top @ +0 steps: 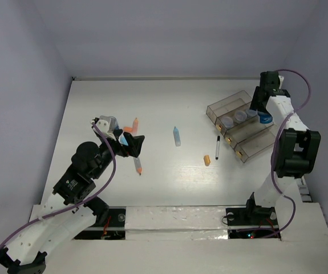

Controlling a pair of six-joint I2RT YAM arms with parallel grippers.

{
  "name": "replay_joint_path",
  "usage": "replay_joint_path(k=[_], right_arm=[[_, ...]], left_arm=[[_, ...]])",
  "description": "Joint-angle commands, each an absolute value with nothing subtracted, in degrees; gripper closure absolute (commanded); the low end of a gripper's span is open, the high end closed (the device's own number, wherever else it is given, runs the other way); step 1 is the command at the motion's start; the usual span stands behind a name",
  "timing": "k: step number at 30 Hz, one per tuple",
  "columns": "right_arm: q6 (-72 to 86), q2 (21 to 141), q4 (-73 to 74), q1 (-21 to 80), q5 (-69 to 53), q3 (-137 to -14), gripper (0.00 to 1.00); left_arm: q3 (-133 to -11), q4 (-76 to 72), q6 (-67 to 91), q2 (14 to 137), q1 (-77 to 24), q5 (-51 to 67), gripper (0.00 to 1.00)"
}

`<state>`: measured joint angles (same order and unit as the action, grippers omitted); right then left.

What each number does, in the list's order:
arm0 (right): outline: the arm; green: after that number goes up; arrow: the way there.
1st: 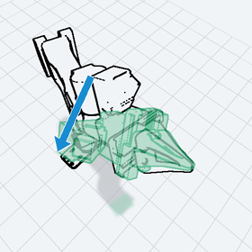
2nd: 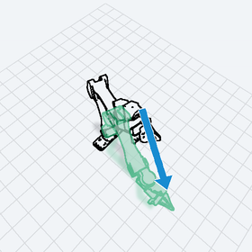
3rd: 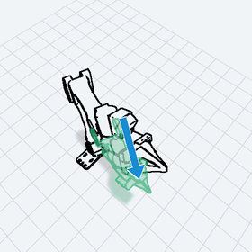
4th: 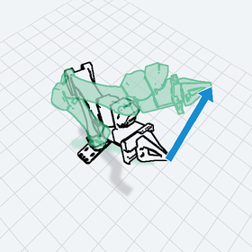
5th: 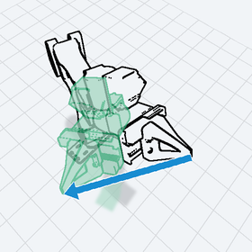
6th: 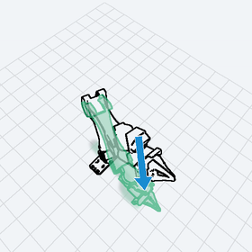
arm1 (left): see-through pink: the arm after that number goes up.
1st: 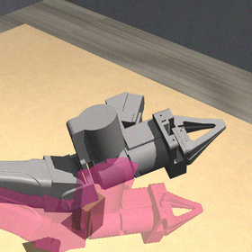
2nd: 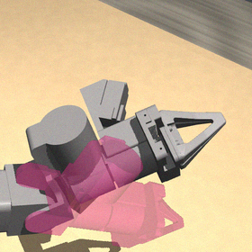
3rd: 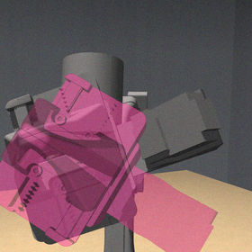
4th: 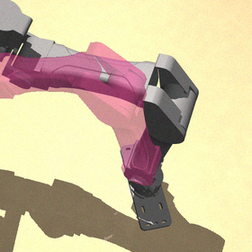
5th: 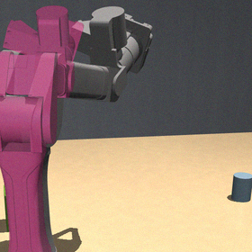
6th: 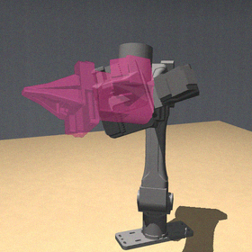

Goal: Sort the stationery into containers
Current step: Place the stationery in the storage box.

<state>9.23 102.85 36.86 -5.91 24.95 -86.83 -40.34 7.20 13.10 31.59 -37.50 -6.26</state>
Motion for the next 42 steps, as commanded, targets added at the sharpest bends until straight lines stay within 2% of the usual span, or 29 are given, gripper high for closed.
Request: replay_joint_path(k=[1,14,29,31,34,35,36,38,42], right_arm=[[12.21,96.87,27.52,-5.45,30.66,-82.45,0.63],[19.95,91.94,12.84,-7.21,28.83,-68.57,0.67],[23.29,91.67,6.07,-7.21,27.6,-62.23,0.66],[23.9,91.76,6.24,-7.21,27.68,-61.79,0.63],[24.52,91.32,5.89,-7.21,27.86,-60.91,0.48],[24.7,91.06,6.06,-7.21,27.86,-60.82,0.37],[24.78,90.53,6.59,-7.21,27.86,-60.82,0.19],[24.87,89.39,6.77,-7.21,27.77,-60.82,0.0],[24.35,86.4,7.73,-7.21,25.85,-61.52,0.0]], left_arm=[[-42.71,5.8,12.48,31.02,-37.79,-6.5,0.01],[-42.63,5.8,12.48,31.46,-37.79,-6.77,0.01],[-42.63,5.63,12.48,32.43,-37.79,-6.77,0.01],[-42.63,5.63,12.48,32.61,-37.79,-6.77,0.01],[-42.63,5.63,12.48,32.69,-37.79,-6.77,0.01],[-42.63,5.63,12.57,32.78,-37.79,-6.85,0.01],[-42.63,5.63,12.57,32.78,-37.79,-6.86,0.01],[-42.63,5.63,12.66,32.96,-37.79,-7.12,0.01],[-42.71,5.71,12.75,33.48,-37.27,-7.38,0.01]])
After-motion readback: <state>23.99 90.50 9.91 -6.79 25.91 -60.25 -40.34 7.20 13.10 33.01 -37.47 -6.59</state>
